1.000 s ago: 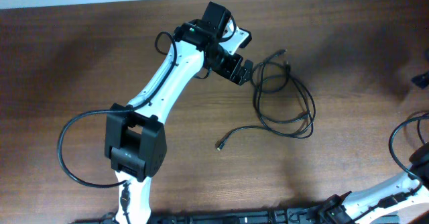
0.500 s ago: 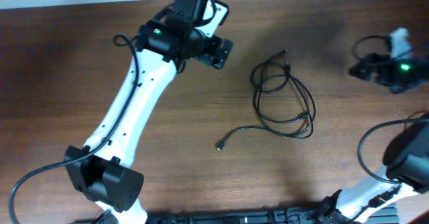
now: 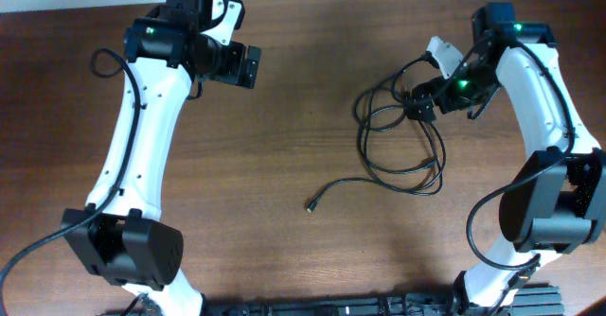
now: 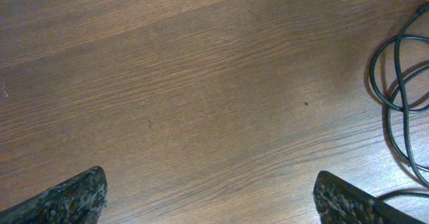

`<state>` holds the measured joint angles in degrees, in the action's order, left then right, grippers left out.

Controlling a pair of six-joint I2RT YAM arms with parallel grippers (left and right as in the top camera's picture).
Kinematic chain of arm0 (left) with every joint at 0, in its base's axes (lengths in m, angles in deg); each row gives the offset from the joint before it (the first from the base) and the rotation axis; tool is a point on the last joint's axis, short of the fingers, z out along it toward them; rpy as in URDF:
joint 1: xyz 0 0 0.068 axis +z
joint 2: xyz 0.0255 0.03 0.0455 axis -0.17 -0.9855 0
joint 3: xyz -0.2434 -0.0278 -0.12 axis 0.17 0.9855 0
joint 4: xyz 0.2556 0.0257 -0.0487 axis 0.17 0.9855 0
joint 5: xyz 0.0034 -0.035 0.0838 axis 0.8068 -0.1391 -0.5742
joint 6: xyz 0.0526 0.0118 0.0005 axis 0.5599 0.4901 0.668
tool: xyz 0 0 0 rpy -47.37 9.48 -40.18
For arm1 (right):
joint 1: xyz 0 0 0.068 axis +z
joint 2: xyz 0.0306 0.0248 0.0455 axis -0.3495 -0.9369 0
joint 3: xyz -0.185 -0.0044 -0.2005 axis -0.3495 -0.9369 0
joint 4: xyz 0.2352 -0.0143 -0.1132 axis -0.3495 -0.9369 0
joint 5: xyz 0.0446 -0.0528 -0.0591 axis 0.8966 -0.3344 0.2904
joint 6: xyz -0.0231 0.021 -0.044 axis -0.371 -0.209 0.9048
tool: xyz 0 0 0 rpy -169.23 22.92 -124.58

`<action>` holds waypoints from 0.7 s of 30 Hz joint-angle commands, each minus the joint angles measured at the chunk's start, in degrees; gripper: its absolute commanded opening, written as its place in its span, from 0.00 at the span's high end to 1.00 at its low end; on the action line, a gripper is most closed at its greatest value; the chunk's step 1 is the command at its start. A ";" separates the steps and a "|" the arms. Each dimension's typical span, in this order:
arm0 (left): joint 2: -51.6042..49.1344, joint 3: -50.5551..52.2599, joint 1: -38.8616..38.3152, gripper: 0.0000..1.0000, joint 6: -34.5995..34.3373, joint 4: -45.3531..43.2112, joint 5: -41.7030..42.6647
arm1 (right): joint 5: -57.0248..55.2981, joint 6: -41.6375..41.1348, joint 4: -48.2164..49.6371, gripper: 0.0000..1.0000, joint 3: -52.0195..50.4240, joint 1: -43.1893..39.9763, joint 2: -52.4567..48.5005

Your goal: Untangle cables

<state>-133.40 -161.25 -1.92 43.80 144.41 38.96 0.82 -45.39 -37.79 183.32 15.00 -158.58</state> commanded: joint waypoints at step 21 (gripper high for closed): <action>1.81 -0.24 -0.20 0.01 -0.90 0.31 1.07 | 2.64 -0.81 6.75 0.00 -12.48 0.63 1.01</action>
<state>-133.40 -161.25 -2.07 43.82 144.61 39.37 1.39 -46.13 -32.24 172.78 15.35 -158.49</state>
